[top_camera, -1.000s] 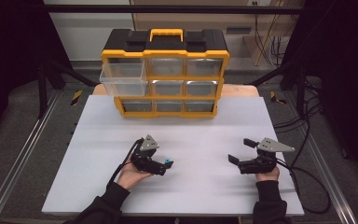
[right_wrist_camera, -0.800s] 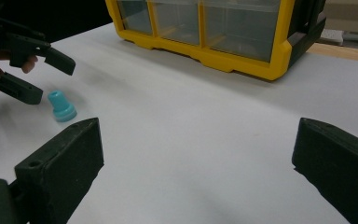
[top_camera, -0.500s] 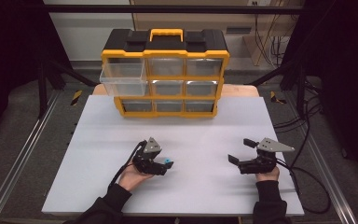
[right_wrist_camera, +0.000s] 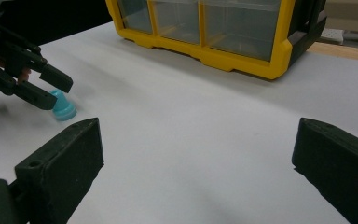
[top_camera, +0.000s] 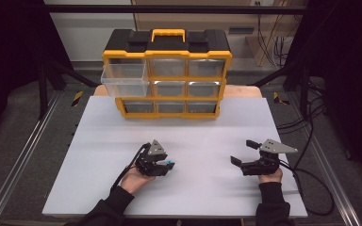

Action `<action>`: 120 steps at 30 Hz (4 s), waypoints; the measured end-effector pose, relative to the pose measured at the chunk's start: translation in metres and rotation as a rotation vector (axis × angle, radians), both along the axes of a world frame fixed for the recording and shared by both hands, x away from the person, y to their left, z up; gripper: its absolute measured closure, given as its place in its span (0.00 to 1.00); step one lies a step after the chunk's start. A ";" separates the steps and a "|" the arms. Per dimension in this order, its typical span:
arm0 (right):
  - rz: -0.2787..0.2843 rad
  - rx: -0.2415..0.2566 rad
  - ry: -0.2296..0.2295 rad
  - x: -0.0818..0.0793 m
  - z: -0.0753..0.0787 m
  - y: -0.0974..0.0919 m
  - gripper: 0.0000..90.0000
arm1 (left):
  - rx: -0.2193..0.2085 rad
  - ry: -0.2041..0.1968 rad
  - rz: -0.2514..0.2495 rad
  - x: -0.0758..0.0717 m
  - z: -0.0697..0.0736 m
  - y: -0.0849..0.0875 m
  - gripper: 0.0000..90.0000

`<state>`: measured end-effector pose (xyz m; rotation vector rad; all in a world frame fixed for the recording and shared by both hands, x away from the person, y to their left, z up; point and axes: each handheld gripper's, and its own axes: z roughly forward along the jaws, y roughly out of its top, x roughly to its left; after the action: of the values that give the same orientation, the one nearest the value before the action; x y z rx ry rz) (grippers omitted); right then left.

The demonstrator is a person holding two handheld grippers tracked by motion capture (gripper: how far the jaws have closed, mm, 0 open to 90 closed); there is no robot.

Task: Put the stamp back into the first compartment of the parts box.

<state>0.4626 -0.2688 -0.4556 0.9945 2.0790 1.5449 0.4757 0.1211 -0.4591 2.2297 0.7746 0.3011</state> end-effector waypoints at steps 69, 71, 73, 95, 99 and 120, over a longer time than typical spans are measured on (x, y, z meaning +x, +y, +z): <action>0.000 0.003 0.000 0.000 0.000 -0.001 0.03 | -0.058 -0.004 0.016 0.000 0.026 0.021 0.80; 0.000 0.006 0.002 0.000 0.000 -0.001 0.03 | -0.060 -0.005 0.018 0.000 0.028 0.023 0.80; 0.000 0.006 0.001 0.000 0.000 -0.001 0.03 | -0.065 -0.007 0.022 0.000 0.029 0.026 0.80; 0.001 0.000 -0.001 0.000 0.000 -0.001 0.03 | -0.117 -0.034 0.070 0.001 0.053 0.053 0.80; -0.001 0.000 -0.002 0.000 0.000 -0.001 0.03 | -0.123 -0.040 0.080 0.000 0.058 0.057 0.80; -0.003 -0.004 0.002 0.000 0.000 -0.001 0.03 | -0.151 -0.082 0.112 -0.004 0.091 0.080 0.80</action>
<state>0.4627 -0.2698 -0.4558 0.9979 2.0803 1.5382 0.4717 0.2015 -0.3678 2.0244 0.8515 0.3731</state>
